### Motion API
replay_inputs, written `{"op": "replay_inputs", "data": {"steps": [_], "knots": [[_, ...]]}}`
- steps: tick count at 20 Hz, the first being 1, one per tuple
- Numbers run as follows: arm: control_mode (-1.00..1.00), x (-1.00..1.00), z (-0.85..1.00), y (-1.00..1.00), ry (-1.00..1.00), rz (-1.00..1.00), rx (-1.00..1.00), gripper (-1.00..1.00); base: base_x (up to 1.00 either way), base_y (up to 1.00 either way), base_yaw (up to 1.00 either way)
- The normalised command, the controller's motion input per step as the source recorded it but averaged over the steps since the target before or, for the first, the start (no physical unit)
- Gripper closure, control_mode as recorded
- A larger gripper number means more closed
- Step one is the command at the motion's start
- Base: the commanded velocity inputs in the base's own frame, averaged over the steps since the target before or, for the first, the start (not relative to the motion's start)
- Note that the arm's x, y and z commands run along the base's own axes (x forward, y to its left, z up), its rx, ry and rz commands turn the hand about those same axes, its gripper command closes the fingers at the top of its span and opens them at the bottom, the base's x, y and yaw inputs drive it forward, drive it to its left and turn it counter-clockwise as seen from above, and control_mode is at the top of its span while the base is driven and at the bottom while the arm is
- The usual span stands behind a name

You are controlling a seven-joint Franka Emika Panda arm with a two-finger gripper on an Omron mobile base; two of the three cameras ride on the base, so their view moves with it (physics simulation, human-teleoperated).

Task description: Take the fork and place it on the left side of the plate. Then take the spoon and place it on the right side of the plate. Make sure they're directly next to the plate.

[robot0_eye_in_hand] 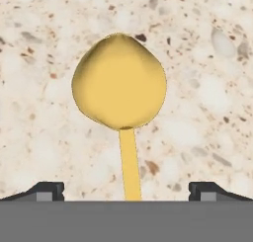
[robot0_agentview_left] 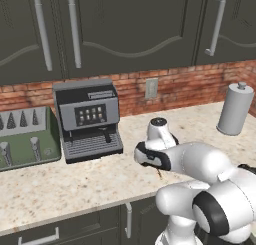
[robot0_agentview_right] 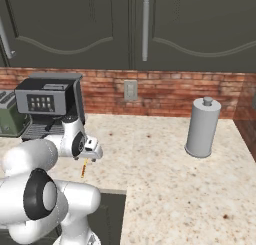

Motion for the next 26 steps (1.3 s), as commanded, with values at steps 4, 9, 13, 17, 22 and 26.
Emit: {"op": "replay_inputs", "data": {"steps": [4,9,13,17,22,26], "knots": [[-1.00,0.03,-0.42,0.00,0.00,0.00,0.00,-1.00,0.00,0.00,0.00],[-1.00,0.05,-0.48,0.00,0.00,0.01,0.00,1.00,0.00,0.00,0.00],[-1.00,0.03,-0.35,0.00,0.00,0.06,0.00,1.00,0.00,0.00,0.00],[-1.00,0.00,-0.02,-0.02,-0.05,0.02,0.00,1.00,0.00,0.00,0.00],[-1.00,-0.09,0.07,-0.20,-0.10,0.00,0.00,1.00,0.00,0.00,0.00],[-1.00,-0.17,0.31,-0.44,-0.12,0.00,0.00,1.00,0.00,0.00,0.00]]}}
